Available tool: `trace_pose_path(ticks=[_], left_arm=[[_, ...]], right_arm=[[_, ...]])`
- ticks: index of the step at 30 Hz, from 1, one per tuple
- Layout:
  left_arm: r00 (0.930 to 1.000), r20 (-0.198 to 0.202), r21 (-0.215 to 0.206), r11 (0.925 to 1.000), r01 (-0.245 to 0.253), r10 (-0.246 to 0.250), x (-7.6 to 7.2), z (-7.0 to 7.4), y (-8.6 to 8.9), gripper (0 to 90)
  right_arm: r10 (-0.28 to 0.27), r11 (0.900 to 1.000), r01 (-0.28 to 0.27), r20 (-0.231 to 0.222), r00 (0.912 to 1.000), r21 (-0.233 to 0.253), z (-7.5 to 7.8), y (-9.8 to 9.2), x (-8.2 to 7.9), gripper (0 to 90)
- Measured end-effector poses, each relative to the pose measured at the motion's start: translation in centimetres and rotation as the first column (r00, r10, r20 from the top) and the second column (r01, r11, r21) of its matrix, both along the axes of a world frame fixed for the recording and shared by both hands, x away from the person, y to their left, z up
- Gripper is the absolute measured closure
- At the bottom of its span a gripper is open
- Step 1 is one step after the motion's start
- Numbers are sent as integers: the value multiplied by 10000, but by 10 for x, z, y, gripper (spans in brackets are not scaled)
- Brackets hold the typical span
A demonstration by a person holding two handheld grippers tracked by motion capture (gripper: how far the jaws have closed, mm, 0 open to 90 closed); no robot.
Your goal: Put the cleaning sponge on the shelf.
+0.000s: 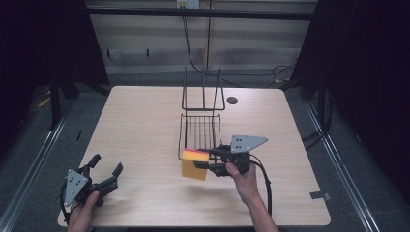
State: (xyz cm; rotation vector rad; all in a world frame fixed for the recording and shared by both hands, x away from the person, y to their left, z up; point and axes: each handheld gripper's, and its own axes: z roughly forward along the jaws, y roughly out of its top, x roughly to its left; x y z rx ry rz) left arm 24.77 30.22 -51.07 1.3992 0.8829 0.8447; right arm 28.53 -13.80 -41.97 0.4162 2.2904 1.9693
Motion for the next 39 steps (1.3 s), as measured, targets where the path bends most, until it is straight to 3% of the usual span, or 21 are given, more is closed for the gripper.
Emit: trace_pose_path(ticks=[14, 18, 29, 34, 39], left_arm=[[10000, 9, -23, 10000, -11, 11, 0, 0, 0, 155], [10000, 13, 8, 10000, -19, 19, 0, 0, 0, 155], [10000, 8, -13, 10000, 1, -1, 0, 0, 0, 155], [10000, 11, 6, 10000, 14, -14, 0, 0, 0, 155], [10000, 11, -17, 10000, 23, -23, 0, 0, 0, 155]], right_arm=[[-116, 9999, 119, 247, 9996, -94, 17, -8, 18, 598], [-279, 9995, 278, 71, 9996, 135, 15, -13, 27, 598], [-369, 9993, 369, 62, 9993, -43, 15, -20, 44, 599], [-467, 9988, 461, -400, 9981, -150, 4, -23, 59, 598], [-605, 9981, 600, -461, 9971, -134, 0, -24, 66, 598]])
